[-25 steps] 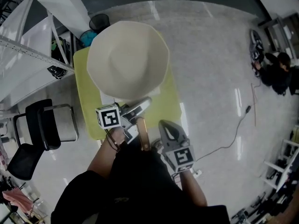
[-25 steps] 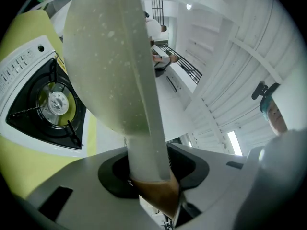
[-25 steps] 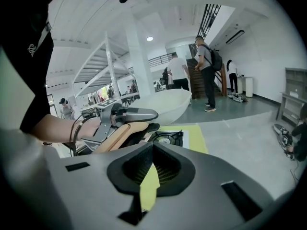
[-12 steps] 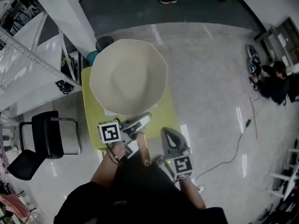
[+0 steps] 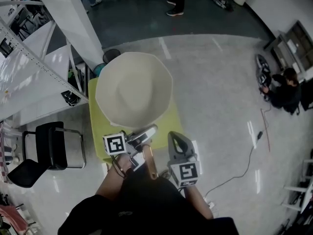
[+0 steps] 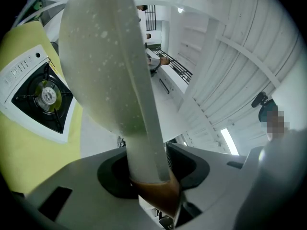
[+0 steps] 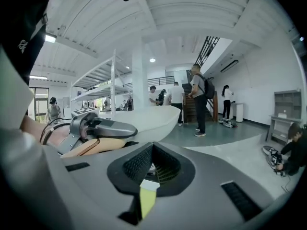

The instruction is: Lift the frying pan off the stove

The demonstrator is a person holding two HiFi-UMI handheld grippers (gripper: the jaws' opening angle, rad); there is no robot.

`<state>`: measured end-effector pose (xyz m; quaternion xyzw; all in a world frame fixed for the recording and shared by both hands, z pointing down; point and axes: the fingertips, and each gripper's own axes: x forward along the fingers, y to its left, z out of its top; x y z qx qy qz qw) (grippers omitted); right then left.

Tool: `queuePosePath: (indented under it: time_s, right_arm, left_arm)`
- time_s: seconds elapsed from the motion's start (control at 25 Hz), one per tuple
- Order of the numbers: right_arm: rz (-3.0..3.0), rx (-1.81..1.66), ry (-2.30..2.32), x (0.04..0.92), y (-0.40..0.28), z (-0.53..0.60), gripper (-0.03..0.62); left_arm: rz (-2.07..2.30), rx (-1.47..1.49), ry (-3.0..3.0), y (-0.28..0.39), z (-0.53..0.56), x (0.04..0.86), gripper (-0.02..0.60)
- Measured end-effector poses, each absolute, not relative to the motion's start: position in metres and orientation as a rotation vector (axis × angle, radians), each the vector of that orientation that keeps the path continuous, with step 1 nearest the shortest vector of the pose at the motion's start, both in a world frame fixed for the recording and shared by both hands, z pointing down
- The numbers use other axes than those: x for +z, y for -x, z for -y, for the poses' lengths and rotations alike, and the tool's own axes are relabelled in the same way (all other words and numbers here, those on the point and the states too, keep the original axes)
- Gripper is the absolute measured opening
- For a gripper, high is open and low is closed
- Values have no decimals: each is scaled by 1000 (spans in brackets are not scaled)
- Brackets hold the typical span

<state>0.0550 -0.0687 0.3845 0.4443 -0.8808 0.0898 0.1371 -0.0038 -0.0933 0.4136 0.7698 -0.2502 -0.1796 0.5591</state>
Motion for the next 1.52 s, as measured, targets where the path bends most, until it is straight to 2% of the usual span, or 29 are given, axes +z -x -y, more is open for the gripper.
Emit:
queuePosePath:
  time_s: [1.52]
  right_arm:
    - [2572, 153, -1261, 362, -38, 57, 14]
  left_arm:
    - [553, -377, -1859, -3, 76, 405, 221]
